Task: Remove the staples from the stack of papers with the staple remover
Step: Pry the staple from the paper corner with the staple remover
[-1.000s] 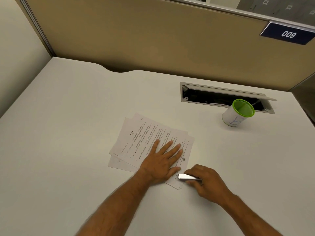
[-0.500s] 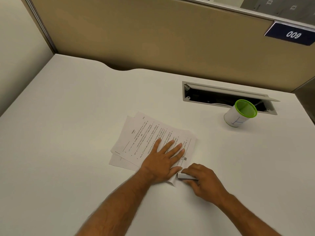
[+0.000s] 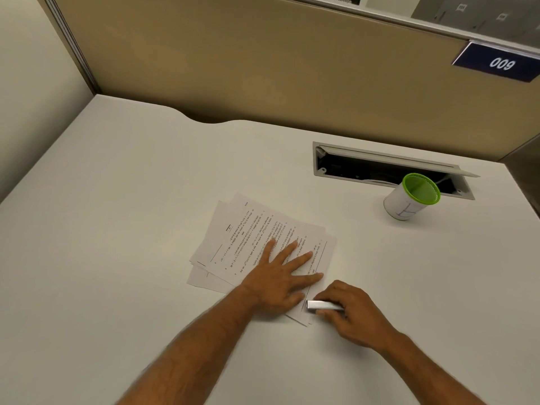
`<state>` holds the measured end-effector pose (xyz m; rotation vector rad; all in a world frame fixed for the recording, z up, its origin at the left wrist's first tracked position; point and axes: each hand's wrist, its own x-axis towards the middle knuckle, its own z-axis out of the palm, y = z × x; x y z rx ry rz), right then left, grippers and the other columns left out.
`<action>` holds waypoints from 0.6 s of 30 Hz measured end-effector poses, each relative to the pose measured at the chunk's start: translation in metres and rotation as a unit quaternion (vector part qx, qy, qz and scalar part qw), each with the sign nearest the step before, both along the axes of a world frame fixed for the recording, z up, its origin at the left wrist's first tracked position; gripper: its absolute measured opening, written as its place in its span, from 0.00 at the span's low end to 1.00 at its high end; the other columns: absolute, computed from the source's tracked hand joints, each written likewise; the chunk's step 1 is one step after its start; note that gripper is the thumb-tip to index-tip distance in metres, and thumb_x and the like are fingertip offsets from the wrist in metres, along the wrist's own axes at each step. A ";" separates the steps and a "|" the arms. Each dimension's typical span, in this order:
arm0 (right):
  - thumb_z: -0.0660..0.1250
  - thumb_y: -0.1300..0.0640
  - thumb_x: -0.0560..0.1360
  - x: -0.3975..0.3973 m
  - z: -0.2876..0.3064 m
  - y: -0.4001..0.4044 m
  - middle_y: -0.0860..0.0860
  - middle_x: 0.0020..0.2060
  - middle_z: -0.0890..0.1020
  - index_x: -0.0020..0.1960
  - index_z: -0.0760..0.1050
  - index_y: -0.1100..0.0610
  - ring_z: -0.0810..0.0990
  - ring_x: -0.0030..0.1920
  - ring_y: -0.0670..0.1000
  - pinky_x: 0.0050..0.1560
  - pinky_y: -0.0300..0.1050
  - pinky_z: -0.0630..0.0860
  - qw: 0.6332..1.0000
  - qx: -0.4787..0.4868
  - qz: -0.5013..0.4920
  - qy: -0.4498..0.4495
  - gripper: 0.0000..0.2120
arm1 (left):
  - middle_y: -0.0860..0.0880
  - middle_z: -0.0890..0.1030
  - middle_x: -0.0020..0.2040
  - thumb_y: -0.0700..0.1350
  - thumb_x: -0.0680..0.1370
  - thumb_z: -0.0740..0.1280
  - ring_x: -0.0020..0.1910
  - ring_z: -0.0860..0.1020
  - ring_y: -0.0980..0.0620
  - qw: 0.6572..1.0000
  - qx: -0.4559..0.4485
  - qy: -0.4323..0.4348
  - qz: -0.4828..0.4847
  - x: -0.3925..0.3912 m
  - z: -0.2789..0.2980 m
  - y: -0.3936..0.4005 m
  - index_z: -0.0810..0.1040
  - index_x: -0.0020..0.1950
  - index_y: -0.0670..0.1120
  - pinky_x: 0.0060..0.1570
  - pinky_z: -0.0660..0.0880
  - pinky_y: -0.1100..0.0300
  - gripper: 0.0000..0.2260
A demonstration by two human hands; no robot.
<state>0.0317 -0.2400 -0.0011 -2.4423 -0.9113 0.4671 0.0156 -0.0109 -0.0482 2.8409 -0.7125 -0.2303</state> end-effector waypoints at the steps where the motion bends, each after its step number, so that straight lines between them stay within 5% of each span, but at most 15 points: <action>1: 0.67 0.52 0.74 0.000 0.000 0.000 0.44 0.45 0.82 0.54 0.82 0.48 0.78 0.45 0.43 0.46 0.39 0.76 1.000 -0.001 0.000 0.000 0.10 | 0.50 0.46 0.83 0.61 0.80 0.56 0.80 0.39 0.41 1.000 -0.008 0.012 -0.017 0.000 0.002 0.004 0.52 0.79 0.65 0.73 0.34 0.31 0.28; 7: 0.69 0.52 0.75 0.001 -0.001 -0.001 0.44 0.47 0.82 0.55 0.81 0.46 0.78 0.47 0.43 0.48 0.38 0.76 1.000 -0.006 0.005 0.004 0.10 | 0.51 0.41 0.83 0.77 0.72 0.50 0.79 0.34 0.41 0.999 0.043 0.011 -0.020 -0.001 0.001 0.001 0.46 0.79 0.66 0.71 0.35 0.28 0.38; 18: 0.71 0.55 0.73 0.000 -0.006 0.001 0.43 0.43 0.80 0.55 0.82 0.44 0.78 0.44 0.42 0.43 0.39 0.76 1.000 0.009 -0.003 -0.002 0.12 | 0.51 0.38 0.82 0.80 0.69 0.52 0.79 0.33 0.40 0.998 0.049 0.029 -0.008 0.003 -0.001 -0.003 0.45 0.78 0.68 0.70 0.34 0.28 0.41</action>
